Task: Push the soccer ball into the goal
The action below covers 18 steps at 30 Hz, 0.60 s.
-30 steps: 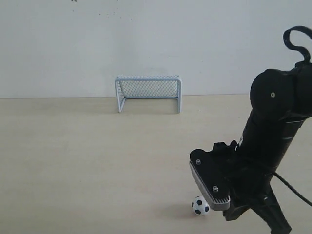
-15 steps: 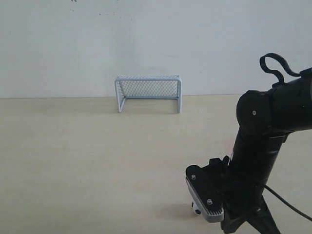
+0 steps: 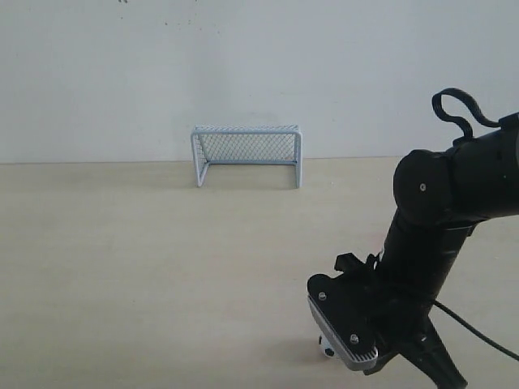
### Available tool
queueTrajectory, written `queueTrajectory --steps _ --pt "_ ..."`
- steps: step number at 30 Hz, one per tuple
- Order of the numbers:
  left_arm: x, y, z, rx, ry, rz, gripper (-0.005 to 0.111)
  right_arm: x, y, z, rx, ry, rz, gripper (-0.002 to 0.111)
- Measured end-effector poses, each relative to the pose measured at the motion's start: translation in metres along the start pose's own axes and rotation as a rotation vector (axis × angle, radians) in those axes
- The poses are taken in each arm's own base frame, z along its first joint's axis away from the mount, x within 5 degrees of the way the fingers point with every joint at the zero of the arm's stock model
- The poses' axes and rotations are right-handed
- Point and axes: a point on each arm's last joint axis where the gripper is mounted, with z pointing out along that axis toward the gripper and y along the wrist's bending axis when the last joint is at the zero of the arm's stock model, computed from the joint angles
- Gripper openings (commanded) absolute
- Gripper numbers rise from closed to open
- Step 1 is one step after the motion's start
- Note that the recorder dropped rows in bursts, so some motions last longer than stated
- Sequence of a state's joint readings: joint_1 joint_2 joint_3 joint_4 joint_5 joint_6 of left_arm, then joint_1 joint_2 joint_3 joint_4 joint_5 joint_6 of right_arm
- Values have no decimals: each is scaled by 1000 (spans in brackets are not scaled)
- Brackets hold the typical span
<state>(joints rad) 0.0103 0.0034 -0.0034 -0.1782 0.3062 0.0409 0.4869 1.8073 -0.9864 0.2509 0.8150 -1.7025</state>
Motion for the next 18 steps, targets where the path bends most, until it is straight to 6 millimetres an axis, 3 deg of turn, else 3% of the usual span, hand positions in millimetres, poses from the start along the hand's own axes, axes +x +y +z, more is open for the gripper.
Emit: queueTrajectory --steps 10,18 --pt "0 0 0 0 0 0 4 3 2 10 -68 18 0 0" --pt "0 0 0 0 0 0 4 0 -18 3 -106 9 27 0"
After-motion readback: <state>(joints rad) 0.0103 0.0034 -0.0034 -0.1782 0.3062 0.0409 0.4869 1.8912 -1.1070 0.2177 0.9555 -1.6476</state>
